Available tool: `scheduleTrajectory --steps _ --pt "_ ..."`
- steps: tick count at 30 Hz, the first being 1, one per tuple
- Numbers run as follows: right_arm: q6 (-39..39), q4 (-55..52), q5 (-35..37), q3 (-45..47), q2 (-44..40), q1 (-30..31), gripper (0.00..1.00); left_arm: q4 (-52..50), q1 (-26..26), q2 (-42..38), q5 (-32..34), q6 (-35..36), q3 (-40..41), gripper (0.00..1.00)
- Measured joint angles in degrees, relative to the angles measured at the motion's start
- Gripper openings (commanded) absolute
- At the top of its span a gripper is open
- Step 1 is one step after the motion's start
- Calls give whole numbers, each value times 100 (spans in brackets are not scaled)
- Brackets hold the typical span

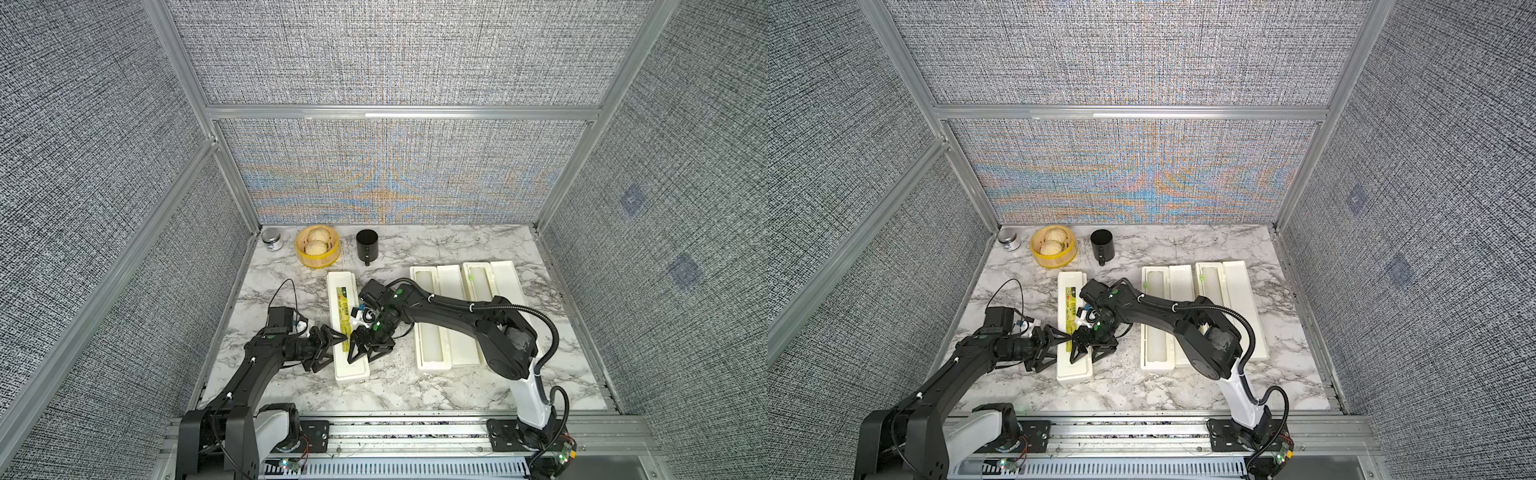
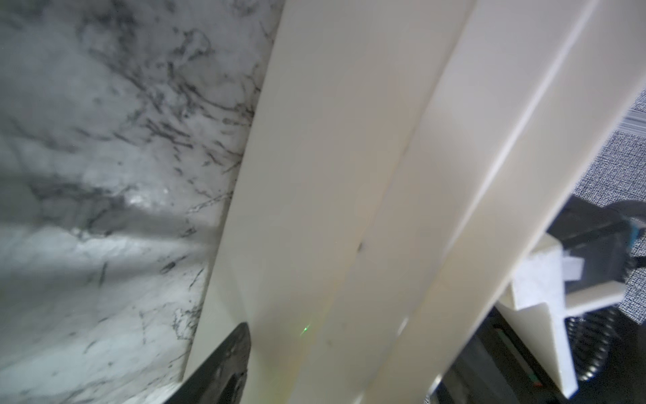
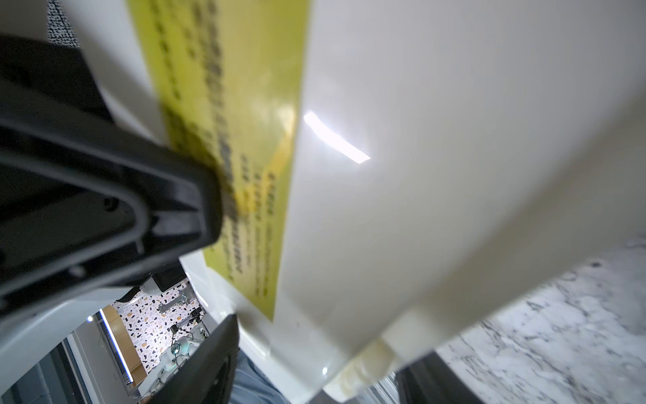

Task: Put plastic wrap rolls into dispensers
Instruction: Close the lid on the plastic wrap cutting box.

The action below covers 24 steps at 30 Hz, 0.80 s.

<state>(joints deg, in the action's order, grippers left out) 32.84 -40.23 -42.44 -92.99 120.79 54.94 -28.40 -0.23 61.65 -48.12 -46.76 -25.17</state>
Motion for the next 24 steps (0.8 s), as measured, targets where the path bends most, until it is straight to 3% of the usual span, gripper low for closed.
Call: scheduleTrajectory --steps 5,14,24 --pt "-42 -7 -31 -59 83 -4 68 -13 -4 -293 -28 -286 203 75" --pt "-162 -186 48 -323 269 -11 69 627 -120 -105 -103 -728 389 71" --pt "-162 249 72 11 101 -157 75 -109 -175 660 157 9 -365 70"
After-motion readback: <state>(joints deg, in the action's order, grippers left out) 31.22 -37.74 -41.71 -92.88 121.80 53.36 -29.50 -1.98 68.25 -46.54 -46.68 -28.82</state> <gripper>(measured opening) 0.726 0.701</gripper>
